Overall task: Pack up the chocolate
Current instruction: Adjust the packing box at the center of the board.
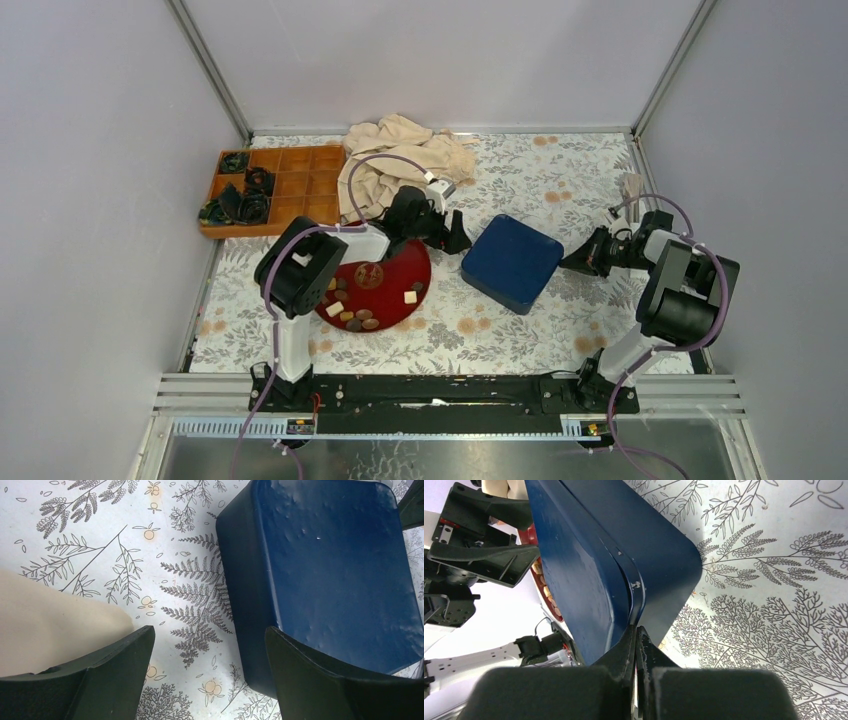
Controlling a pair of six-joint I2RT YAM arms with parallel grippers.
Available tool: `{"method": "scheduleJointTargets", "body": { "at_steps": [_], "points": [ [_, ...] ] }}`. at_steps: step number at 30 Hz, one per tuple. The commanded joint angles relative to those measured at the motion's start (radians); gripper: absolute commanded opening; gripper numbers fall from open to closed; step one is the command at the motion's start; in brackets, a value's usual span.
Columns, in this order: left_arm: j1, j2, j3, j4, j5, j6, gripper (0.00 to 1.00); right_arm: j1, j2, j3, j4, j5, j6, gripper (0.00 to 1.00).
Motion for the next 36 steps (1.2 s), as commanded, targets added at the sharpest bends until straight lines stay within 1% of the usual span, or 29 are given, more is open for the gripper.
{"method": "scheduleJointTargets", "body": {
  "at_steps": [1, 5, 9, 16, 26, 27, 31, 36],
  "points": [
    [0.0, 0.029, 0.048, -0.017, 0.027, 0.002, 0.89, -0.008, 0.028, 0.002, -0.004, -0.087, 0.014, 0.0],
    [0.0, 0.055, 0.072, -0.041, 0.046, 0.007, 0.89, -0.018, 0.055, -0.003, 0.013, -0.121, 0.014, 0.0],
    [0.0, 0.07, 0.088, -0.062, 0.053, 0.011, 0.89, -0.027, 0.084, -0.009, 0.04, -0.167, 0.049, 0.01],
    [-0.001, 0.1, 0.124, -0.107, 0.073, 0.022, 0.89, -0.043, 0.136, -0.01, 0.036, -0.24, 0.04, 0.0],
    [-0.018, 0.133, 0.165, -0.144, 0.094, 0.036, 0.89, -0.048, 0.143, -0.012, 0.017, -0.337, 0.025, 0.0],
    [-0.017, 0.133, 0.167, -0.145, 0.096, 0.036, 0.89, -0.048, 0.146, -0.012, 0.013, -0.344, 0.001, 0.0],
    [-0.022, 0.142, 0.179, -0.156, 0.108, 0.045, 0.89, -0.047, 0.171, -0.014, 0.011, -0.364, -0.005, 0.0],
    [-0.033, 0.162, 0.2, -0.17, 0.122, 0.052, 0.89, -0.047, 0.237, 0.014, -0.074, -0.388, -0.08, 0.01]
  ]
}}
